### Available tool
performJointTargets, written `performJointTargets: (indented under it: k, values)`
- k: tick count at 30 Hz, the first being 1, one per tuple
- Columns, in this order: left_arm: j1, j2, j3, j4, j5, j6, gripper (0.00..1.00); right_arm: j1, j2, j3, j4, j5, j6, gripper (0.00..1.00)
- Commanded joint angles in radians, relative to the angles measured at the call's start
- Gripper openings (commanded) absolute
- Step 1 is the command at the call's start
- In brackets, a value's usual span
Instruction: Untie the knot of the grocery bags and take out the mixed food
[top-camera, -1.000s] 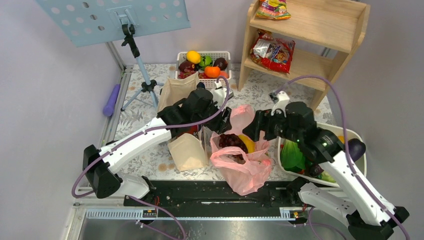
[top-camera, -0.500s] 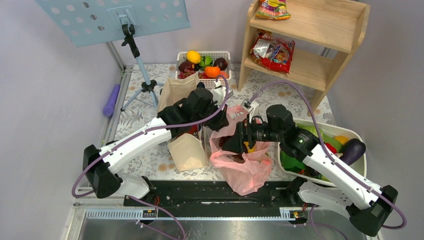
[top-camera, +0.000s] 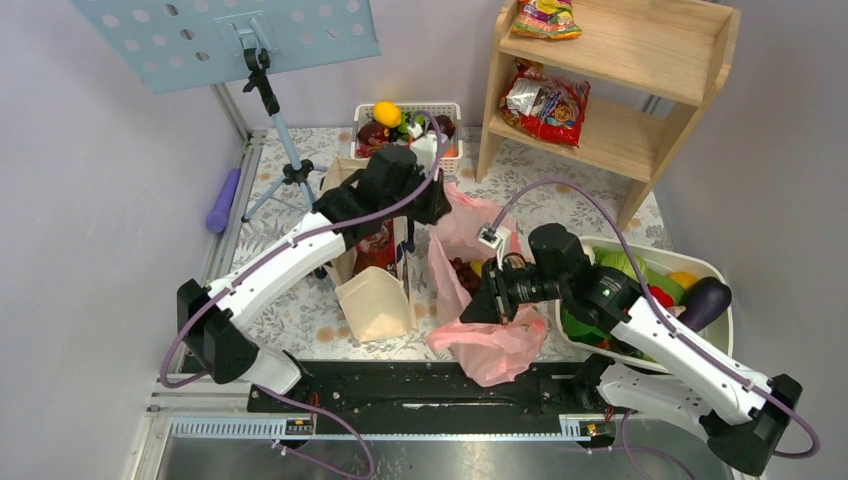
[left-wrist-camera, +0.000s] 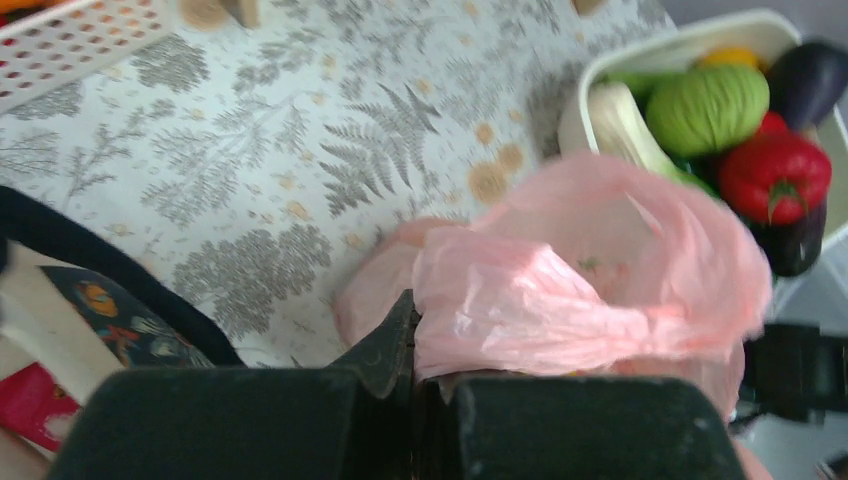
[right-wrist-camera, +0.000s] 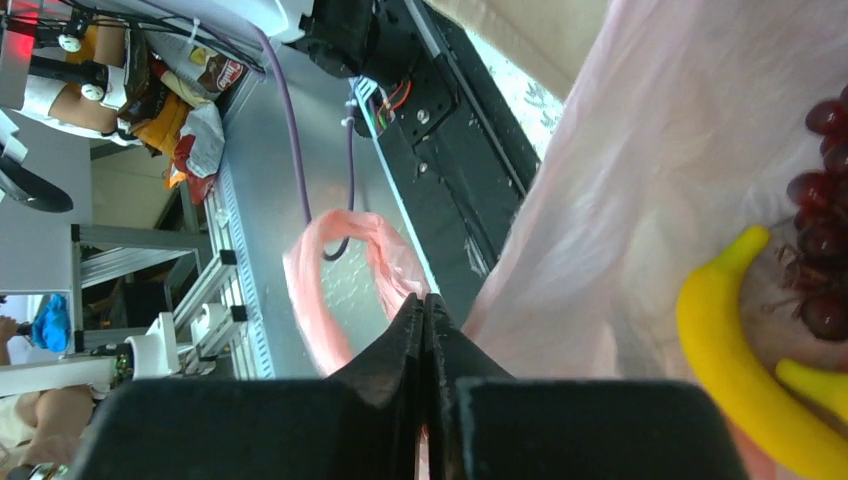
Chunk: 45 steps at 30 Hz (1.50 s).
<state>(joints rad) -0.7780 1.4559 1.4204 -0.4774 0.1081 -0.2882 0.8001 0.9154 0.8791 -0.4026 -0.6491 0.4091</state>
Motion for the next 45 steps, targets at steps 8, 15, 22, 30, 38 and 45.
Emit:
performJointTargets:
  k: [8,15,22,30,38,45]
  values:
    - [0.173,0.066,0.087,0.179,0.024,-0.133,0.00,0.048,-0.110,-0.117,-0.255,0.194,0.050,0.00]
    - [0.224,0.027,0.030,0.195,0.076,-0.134,0.00,0.090,-0.117,-0.221,-0.325,0.310,0.120,0.00]
    - [0.223,-0.052,-0.088,0.179,0.212,-0.087,0.00,0.094,-0.169,-0.156,-0.378,0.369,0.138,0.08]
    - [0.204,-0.218,-0.226,0.134,0.278,-0.010,0.00,0.095,-0.152,0.095,-0.407,0.439,0.110,0.74]
    - [0.185,-0.329,-0.339,0.162,0.217,0.060,0.00,0.095,-0.018,0.256,-0.253,0.572,0.092,0.80]
    - [0.166,-0.343,-0.365,0.164,0.211,0.064,0.00,0.094,0.120,0.251,-0.085,0.842,0.056,0.78]
